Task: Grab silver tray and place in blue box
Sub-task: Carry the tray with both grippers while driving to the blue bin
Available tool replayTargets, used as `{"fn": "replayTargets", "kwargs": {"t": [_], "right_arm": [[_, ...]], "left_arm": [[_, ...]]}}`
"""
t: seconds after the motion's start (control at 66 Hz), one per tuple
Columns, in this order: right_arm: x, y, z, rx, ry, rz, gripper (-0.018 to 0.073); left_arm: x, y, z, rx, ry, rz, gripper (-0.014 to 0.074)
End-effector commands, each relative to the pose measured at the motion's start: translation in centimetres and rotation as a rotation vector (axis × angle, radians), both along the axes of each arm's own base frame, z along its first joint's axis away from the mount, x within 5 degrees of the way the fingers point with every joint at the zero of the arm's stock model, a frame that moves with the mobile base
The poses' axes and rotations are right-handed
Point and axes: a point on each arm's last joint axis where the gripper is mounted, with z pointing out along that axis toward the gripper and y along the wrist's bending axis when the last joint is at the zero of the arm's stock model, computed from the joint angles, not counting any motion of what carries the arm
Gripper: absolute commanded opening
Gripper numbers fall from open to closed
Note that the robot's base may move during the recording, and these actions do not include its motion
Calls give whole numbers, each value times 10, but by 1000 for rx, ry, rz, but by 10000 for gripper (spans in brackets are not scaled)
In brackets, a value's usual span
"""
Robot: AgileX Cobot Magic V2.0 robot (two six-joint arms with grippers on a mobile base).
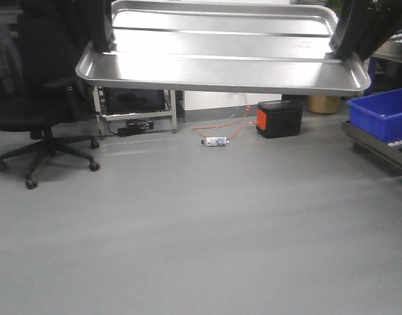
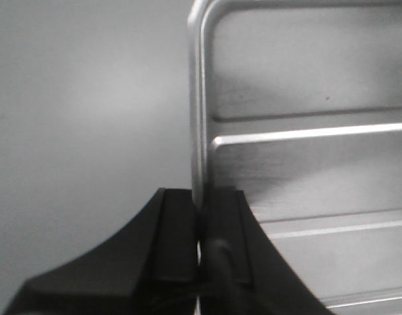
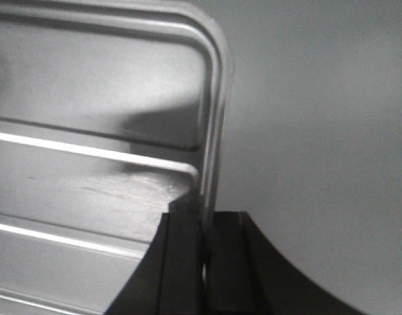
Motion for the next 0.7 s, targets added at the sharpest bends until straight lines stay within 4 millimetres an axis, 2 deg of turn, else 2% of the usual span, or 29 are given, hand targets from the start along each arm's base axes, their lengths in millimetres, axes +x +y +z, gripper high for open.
{"fn": "replayTargets", "kwargs": {"t": [0.0,0.681], "right_arm": [[1,-5,24,1,-127,1,58],[1,-5,23,-2,-119,1,58]], "left_arm": [[-5,7,19,-3,-69,-11,-105],[-5,7,19,-10,-66,-12,-105]]}}
